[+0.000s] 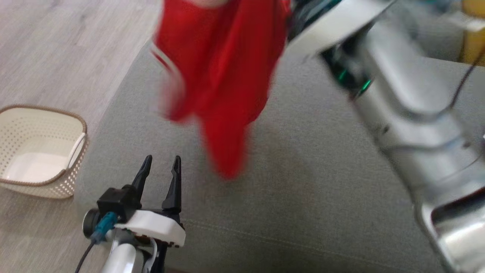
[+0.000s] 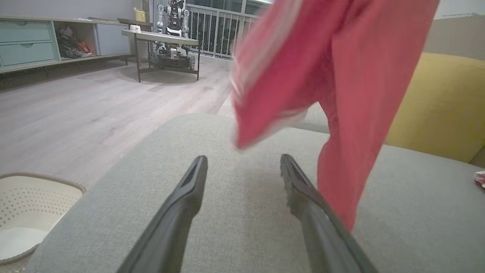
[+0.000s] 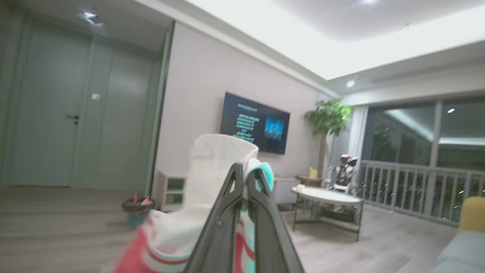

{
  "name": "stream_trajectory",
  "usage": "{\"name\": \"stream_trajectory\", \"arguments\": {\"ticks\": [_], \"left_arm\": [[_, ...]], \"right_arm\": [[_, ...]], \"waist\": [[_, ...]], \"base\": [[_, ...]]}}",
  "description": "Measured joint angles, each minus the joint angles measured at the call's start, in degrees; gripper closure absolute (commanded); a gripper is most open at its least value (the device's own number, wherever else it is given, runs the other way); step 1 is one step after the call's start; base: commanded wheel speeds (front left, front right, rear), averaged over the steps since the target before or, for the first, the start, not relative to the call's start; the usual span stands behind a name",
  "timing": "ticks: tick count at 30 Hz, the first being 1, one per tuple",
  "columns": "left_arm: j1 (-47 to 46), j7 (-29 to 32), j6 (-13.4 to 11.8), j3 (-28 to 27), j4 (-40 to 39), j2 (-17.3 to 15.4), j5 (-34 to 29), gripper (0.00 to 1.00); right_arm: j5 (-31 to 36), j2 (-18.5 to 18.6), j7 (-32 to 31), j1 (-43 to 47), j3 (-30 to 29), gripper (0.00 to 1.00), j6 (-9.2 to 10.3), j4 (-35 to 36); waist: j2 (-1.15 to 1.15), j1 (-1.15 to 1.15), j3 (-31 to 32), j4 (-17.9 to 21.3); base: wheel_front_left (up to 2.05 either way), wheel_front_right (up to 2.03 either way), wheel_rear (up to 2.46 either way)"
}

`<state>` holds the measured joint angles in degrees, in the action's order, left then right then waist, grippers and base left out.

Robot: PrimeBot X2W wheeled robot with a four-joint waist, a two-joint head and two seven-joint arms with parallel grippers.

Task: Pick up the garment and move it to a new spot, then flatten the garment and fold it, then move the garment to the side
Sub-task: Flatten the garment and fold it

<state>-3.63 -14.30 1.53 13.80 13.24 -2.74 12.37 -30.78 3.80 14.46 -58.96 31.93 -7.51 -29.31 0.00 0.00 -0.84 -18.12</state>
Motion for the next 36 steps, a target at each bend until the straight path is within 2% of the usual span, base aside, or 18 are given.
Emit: {"name": "stream_trajectory", "arguments": {"ticks": [5, 12, 15, 18, 22, 24, 27, 31, 35, 36], "left_arm": [[-0.01, -0.01, -0.02, -0.01, -0.21, 0.0, 0.57, 0.0], [-0.01, 0.0, -0.34, -0.8, -0.66, 0.0, 1.48, 0.0], [-0.01, 0.0, -0.36, -1.07, -0.71, 0.01, 1.49, 0.0], [-0.09, 0.0, -0.35, -0.82, -1.0, 0.01, 1.6, 0.0], [-0.19, 0.0, -0.53, -0.66, -1.24, 0.01, 2.09, 0.0], [-0.22, 0.0, -0.53, -0.57, -1.24, 0.02, 2.1, 0.0], [-0.21, 0.0, -0.53, -0.62, -1.22, 0.01, 2.11, 0.0], [-0.21, 0.0, -0.52, -0.75, -0.85, 0.01, 2.97, 0.0], [-0.41, 0.0, -0.53, -0.9, -0.63, 0.01, 3.28, 0.0], [-0.59, 0.0, -0.53, -0.88, -0.6, 0.02, 3.28, 0.0]], "right_arm": [[4.52, 0.12, 0.2, -4.26, -12.26, 1.0, 0.0, -3.75], [12.45, 0.46, 0.18, -1.67, -22.27, 1.0, 0.0, -10.76], [16.91, 2.08, 0.18, -2.57, -27.62, 1.0, 0.0, -12.04], [20.72, 2.87, 0.18, -3.2, -30.84, 1.0, 0.01, -12.0], [22.24, 1.75, 0.19, -3.18, -36.74, 1.0, 0.01, -7.53], [22.24, 1.69, 0.19, -2.41, -35.12, 1.0, 0.01, -6.93], [20.37, 0.96, 0.19, 1.66, -28.66, 1.0, 0.01, -6.8], [10.1, 0.29, 0.08, 10.78, -14.66, 1.0, 0.01, -7.16], [6.14, 0.19, -2.68, 17.31, -1.94, 1.0, 0.01, -9.45], [5.97, 0.12, -4.21, 18.0, 0.1, 0.5, 0.01, -10.89]], "waist": [[0.0, 0.0, 0.24, 1.0], [0.0, 0.0, -0.74, 3.07], [0.0, 0.0, -1.19, 4.62], [0.0, 0.0, -1.81, 5.28], [0.0, 0.0, -2.6, 5.92], [0.0, 0.0, -2.68, 6.03], [0.0, 0.0, -2.85, 6.23], [0.0, 0.0, -3.17, 6.57], [0.0, 0.0, -3.65, 7.04], [0.0, 0.0, -3.79, 7.12]], "base": [[0.0, 0.0, 0.0], [0.0, 0.0, 0.0], [0.0, 0.0, 0.0], [0.0, 0.0, 0.0], [0.0, 0.0, 0.0], [0.0, 0.0, 0.0], [0.0, 0.0, 0.0], [0.0, 0.0, 0.0], [0.0, 0.0, 0.0], [0.0, 0.0, 0.0]]}}
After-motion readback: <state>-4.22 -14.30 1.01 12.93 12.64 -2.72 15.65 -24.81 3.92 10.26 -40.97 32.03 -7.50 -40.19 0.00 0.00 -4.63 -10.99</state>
